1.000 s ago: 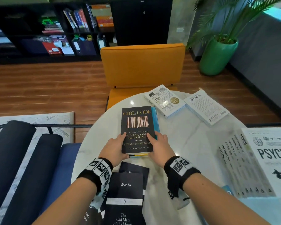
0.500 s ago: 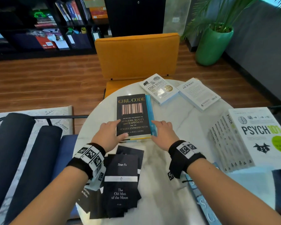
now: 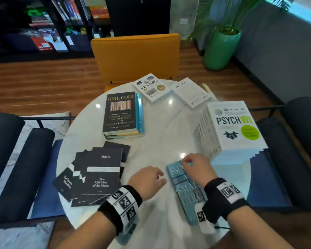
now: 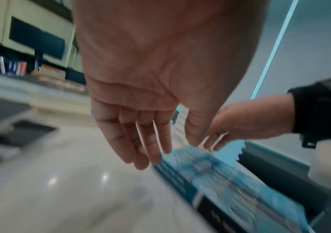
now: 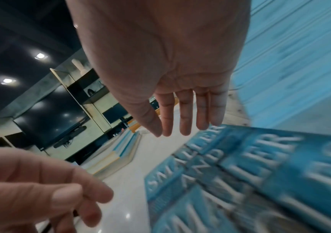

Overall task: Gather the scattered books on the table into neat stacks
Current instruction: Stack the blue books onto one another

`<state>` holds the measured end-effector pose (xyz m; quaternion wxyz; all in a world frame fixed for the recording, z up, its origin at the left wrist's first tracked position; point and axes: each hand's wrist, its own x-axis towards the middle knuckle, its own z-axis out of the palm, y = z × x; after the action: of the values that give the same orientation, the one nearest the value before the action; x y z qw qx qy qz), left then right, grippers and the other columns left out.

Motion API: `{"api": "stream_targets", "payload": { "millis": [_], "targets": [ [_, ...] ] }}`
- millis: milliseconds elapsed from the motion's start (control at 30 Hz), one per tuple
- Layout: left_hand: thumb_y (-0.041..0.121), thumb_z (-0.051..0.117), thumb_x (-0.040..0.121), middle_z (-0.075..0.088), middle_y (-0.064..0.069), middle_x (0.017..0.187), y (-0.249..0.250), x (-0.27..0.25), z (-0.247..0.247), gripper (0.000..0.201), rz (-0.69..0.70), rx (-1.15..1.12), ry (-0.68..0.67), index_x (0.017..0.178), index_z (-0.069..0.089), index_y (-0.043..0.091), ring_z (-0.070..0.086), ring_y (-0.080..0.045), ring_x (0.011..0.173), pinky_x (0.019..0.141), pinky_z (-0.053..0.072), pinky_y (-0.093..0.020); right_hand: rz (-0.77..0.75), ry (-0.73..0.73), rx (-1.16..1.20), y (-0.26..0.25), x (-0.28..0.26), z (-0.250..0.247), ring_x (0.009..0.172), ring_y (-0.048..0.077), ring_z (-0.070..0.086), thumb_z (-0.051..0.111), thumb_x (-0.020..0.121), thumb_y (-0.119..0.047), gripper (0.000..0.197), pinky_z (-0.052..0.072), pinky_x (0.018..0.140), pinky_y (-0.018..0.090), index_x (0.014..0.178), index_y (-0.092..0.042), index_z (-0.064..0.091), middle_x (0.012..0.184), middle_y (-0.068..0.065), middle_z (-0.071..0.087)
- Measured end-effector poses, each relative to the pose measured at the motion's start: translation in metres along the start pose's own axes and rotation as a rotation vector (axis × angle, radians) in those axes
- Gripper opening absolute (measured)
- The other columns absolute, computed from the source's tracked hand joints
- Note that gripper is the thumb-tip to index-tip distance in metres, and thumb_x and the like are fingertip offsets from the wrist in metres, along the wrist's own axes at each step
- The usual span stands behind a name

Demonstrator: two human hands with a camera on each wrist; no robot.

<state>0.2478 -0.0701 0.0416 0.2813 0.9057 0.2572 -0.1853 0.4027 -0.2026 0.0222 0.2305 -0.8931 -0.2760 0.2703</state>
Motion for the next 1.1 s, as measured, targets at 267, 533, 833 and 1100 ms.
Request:
{"api": "stream_targets", "payload": {
  "millis": [267, 533, 833, 1100],
  "targets": [
    [0.056, 0.043, 0.093, 0.035, -0.004, 0.13, 0.037, 0.006, 0.084, 0.055, -0.148, -0.237, 0.076, 0.14, 0.038, 0.028, 0.031, -0.022, 0.131, 0.108, 0.034, -0.035, 0.303, -0.089, -0.11, 0.074, -0.038, 0.0, 0.123, 0.034, 0.043, 0.053, 0.089, -0.047, 0.059, 0.038, 0.103, 0.039, 0.135, -0.012, 0.045, 0.13, 0.014, 0.043],
    [0.051, 0.056, 0.089, 0.039, -0.007, 0.131, 0.045, 0.012, 0.106, 0.07, -0.254, -0.603, 0.211, 0.148, 0.018, 0.045, 0.036, -0.026, 0.126, 0.112, 0.03, -0.035, 0.224, -0.08, -0.107, 0.062, -0.043, 0.03, 0.128, 0.03, 0.035, 0.042, 0.098, -0.041, 0.054, 0.035, 0.106, 0.039, 0.138, -0.007, 0.034, 0.138, 0.012, 0.034],
    [0.023, 0.054, 0.097, 0.04, 0.006, 0.152, 0.021, 0.0, 0.094, 0.078, -0.081, -1.197, 0.287, 0.135, 0.0, 0.065, 0.055, -0.017, 0.126, 0.105, 0.047, -0.046, 0.12, -0.209, 0.186, 0.047, -0.031, 0.049, 0.118, 0.021, 0.047, 0.046, 0.083, -0.066, 0.061, 0.041, 0.105, 0.04, 0.127, -0.023, 0.049, 0.124, 0.003, 0.048],
    [0.018, 0.047, 0.101, 0.06, 0.002, 0.131, -0.014, -0.004, -0.005, 0.053, -0.06, -1.232, 0.474, 0.142, 0.025, 0.042, 0.067, -0.019, 0.108, 0.089, 0.057, -0.04, 0.014, -0.18, 0.734, -0.04, 0.002, 0.039, 0.09, 0.012, 0.072, 0.065, 0.075, -0.064, 0.061, 0.058, 0.086, 0.037, 0.117, -0.021, 0.056, 0.105, -0.002, 0.073]
  ]
}}
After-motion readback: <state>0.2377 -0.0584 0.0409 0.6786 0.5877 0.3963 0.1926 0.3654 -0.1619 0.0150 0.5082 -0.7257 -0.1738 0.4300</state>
